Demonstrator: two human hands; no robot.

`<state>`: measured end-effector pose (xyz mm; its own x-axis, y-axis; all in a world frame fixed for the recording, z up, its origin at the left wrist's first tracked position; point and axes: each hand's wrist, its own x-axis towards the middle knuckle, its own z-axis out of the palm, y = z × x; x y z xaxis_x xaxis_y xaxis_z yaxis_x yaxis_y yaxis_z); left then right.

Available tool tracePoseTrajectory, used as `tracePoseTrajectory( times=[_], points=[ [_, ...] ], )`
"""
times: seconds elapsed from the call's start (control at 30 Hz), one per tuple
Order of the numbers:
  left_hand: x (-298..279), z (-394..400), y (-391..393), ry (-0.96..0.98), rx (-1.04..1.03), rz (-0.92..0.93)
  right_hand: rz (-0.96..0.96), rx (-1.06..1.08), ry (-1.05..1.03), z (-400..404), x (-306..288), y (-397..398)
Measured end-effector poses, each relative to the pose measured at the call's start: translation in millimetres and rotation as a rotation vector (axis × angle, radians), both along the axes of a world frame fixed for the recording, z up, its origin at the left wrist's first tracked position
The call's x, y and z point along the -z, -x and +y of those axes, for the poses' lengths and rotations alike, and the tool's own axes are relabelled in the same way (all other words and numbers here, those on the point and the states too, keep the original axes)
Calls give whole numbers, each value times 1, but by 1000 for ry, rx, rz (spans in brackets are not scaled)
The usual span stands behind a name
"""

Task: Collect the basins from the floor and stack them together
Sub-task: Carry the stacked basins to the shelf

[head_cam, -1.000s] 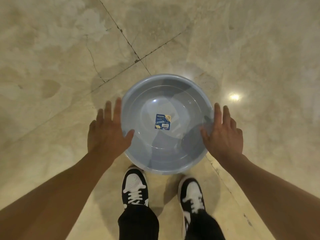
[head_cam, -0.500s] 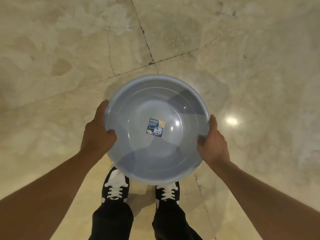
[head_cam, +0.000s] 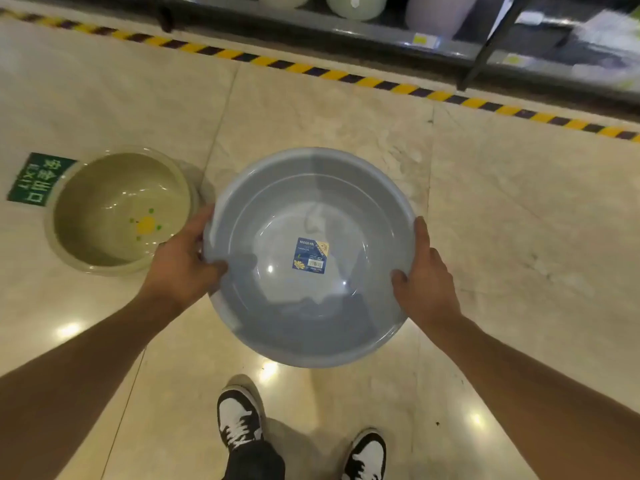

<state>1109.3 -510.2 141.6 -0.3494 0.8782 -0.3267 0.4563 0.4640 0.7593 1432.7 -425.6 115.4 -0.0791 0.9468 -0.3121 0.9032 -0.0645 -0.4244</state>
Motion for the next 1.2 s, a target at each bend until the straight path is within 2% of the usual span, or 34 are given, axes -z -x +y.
tracePoseTrajectory(
  times=[0.1, 0.2, 0.47, 0.77, 0.97, 1.1, 1.2],
  points=[
    [-37, -7, 63, -48, -165, -39, 28, -133, -21, 33, -35, 78],
    [-57, -20, 124, -58, -256, 14, 36, -245, -46, 58, -59, 160],
    [-53, -58, 271, 18, -523, -7, 8, -474, -78, 89, -64, 356],
    [10, -51, 370, 138, -747, -48, -20, -602, -2, 124, 6, 492],
    [87, -21, 407, 257, -837, -66, -57, -677, 68, 168, 79, 559],
    [129, -1, 433, 302, -975, -73, -72, -753, 104, 191, 116, 595],
    [155, 7, 447, 317, -960, -54, -46, -779, 94, 198, 138, 613]
  ],
)
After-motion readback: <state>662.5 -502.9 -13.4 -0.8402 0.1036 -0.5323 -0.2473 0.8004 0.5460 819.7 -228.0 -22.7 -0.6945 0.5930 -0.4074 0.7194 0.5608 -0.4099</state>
